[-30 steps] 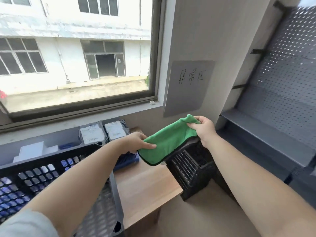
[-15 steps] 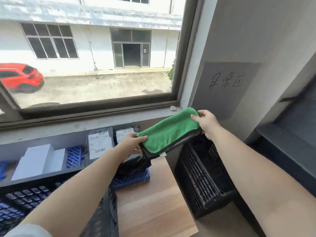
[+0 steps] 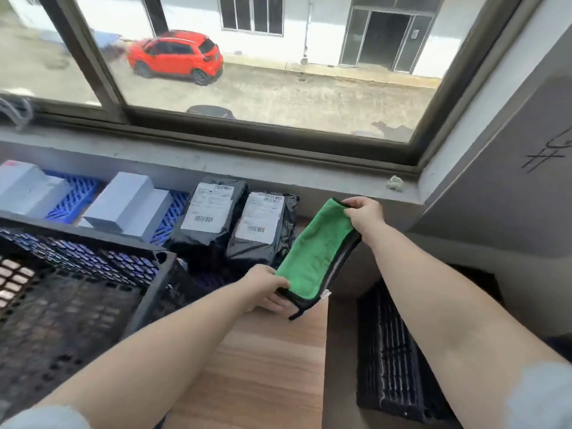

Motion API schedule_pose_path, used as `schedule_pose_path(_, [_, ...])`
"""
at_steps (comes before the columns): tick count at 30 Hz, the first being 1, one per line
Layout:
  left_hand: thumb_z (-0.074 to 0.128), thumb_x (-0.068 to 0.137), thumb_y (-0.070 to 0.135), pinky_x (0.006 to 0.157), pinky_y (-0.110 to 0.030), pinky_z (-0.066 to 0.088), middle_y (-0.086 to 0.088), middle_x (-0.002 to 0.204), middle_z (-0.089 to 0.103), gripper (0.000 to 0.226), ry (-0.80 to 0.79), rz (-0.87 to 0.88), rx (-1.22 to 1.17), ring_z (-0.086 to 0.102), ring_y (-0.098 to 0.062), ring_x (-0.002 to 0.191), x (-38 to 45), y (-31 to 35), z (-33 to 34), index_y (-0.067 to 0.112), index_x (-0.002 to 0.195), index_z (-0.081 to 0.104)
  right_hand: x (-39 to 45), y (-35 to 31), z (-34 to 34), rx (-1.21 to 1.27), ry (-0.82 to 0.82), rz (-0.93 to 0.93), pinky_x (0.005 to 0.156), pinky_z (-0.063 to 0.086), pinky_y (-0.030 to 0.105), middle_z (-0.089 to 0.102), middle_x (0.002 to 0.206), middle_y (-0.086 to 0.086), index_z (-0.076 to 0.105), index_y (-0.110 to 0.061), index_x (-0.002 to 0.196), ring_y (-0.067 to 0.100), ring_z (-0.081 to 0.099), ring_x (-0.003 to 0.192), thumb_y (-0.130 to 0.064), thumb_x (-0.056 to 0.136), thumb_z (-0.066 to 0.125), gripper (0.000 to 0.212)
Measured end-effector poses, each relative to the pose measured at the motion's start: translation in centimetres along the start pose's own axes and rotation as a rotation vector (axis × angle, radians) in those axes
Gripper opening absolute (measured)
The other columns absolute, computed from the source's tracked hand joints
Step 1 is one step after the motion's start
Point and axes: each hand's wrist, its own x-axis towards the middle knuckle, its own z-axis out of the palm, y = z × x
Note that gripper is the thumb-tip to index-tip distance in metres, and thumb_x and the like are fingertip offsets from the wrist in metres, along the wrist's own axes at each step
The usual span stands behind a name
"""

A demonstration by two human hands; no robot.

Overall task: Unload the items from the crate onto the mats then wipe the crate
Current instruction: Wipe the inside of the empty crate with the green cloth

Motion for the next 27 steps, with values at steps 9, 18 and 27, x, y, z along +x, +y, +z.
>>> schedule_pose_path(9, [0.046,0.102,0.006,0.083,-0.050,0.057,-0.013,0.087,0.060,0.018,0.069,-0.286,-0.411,0.068,-0.028,0.082,4.6,-2.0,7.2,0.000,0.118,0.050,7.6,5.8,2.5,-0.120,-0.196,0.073,0.082,0.058,0.036,0.072,0.095,0.007,0.070,-0.027,0.078,0.024,0.068,0.087,0.003,0.086,0.059,0.033])
schedule_pose_path(18, [0.036,0.106,0.010,0.078,-0.049,0.056,-0.020,0.108,0.057,0.038,0.234,-0.351,-0.720,0.062,-0.031,0.099,10.0,-2.1,10.5,0.001,0.143,0.037,12.5,9.0,5.8,-0.224,-0.222,0.042,0.081,0.054,0.029,0.069,0.091,-0.002,0.070,-0.022,0.086,0.017,0.065,0.089,0.006,0.082,0.055,0.032])
schedule_pose_path(27, [0.040,0.104,0.009,0.081,-0.040,0.056,-0.013,0.106,0.057,0.042,0.342,-0.340,-0.742,0.063,-0.026,0.093,12.2,-3.4,10.7,0.008,0.146,0.033,16.0,11.2,6.9,-0.499,-0.429,0.021,0.104,0.044,0.035,0.068,0.120,-0.003,0.069,-0.037,0.115,0.018,0.055,0.119,-0.039,0.082,0.070,0.033])
